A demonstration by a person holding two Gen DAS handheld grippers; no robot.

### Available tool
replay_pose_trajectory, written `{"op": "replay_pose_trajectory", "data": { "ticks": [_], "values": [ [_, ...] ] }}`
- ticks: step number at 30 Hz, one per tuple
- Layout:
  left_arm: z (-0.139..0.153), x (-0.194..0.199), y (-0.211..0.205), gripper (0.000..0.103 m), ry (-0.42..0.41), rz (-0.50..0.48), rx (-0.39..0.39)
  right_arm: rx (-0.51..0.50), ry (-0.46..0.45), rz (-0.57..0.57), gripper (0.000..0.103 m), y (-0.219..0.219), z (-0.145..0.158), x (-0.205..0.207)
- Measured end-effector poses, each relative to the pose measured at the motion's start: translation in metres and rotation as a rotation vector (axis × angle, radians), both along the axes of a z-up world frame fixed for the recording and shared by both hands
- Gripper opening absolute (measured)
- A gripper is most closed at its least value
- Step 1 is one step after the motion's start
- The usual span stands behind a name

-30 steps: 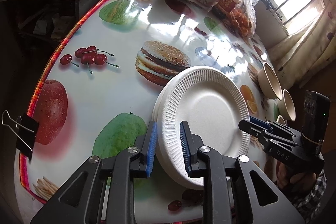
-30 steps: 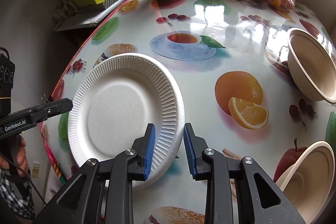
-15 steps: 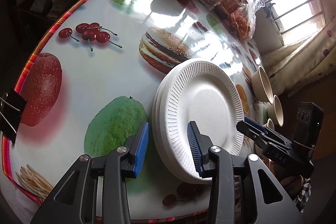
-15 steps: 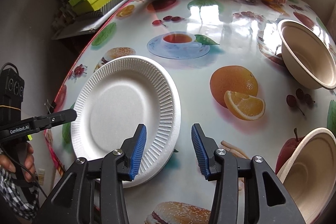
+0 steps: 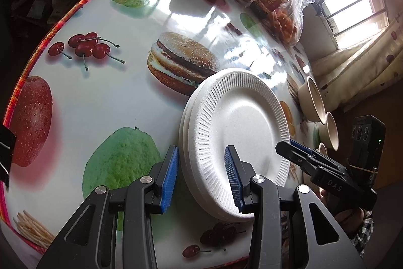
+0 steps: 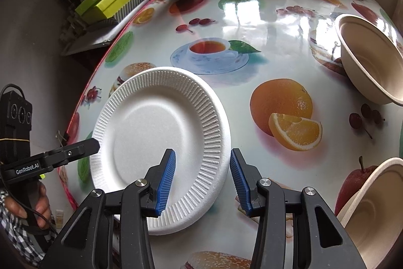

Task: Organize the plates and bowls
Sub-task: 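Open the left tool to release the plate onto the stack, then move the open left tool away from the plates toward the beige bowls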

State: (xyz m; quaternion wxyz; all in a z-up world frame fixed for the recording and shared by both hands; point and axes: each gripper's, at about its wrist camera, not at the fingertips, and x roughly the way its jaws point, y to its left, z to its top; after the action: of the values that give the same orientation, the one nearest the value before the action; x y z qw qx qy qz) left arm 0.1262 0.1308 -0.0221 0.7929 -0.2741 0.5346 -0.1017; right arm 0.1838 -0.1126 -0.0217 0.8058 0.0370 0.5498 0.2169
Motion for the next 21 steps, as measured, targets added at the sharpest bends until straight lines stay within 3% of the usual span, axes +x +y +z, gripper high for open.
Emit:
{"op": "replay_pose_trajectory", "data": {
  "ticks": [21],
  "values": [
    [0.001,0.059,-0.005,0.039,0.002,-0.022,0.044,-0.014,0.0,-0.04,0.044,-0.001,0.002,0.054]
  ]
}}
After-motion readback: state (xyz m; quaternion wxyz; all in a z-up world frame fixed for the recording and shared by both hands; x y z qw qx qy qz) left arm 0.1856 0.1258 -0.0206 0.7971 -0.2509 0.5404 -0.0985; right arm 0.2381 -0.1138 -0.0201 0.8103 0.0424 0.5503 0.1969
